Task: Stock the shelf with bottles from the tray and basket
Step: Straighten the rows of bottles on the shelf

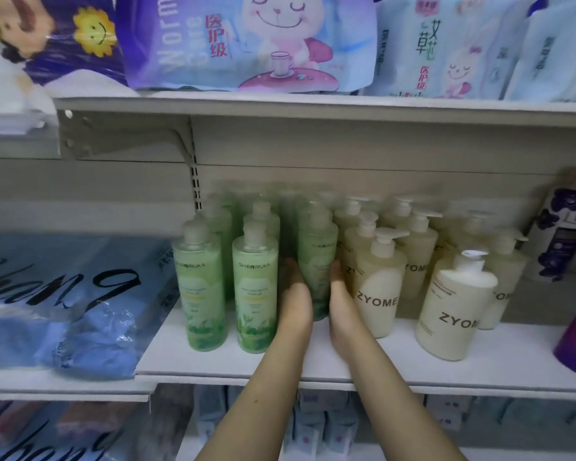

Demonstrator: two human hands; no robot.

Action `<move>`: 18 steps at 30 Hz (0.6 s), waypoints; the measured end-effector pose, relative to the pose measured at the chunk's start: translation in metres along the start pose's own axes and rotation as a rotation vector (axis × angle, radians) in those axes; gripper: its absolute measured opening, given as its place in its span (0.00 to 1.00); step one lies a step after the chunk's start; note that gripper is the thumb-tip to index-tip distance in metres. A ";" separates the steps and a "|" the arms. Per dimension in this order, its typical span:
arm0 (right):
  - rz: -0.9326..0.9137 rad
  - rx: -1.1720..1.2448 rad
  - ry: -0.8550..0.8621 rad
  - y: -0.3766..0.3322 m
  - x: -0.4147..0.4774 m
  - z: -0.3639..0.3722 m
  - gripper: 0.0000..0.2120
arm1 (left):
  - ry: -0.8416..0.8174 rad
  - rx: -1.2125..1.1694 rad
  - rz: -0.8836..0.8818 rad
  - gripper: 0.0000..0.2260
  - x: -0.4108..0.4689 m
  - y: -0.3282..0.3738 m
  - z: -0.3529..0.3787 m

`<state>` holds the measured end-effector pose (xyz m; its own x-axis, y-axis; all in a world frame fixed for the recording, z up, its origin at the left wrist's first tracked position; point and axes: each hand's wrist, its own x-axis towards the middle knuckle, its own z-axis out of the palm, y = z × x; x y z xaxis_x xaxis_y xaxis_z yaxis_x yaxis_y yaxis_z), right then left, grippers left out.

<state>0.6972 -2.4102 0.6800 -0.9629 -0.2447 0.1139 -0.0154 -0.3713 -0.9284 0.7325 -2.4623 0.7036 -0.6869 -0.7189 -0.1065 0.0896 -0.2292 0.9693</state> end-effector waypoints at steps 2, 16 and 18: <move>0.018 -0.048 -0.031 -0.001 -0.003 -0.001 0.24 | 0.067 0.016 0.075 0.16 -0.003 0.001 -0.001; 0.142 -0.036 -0.208 -0.006 -0.032 -0.018 0.17 | -0.186 0.004 0.041 0.36 -0.018 -0.021 -0.018; 0.130 -0.039 -0.220 -0.006 -0.034 -0.019 0.18 | -0.203 0.033 0.063 0.36 -0.019 -0.022 -0.020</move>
<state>0.7245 -2.3827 0.6754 -0.8756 -0.4789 0.0632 0.0901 -0.2905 -0.9526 0.7579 -2.4569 0.6801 -0.8118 -0.5839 -0.0018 0.1158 -0.1640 0.9796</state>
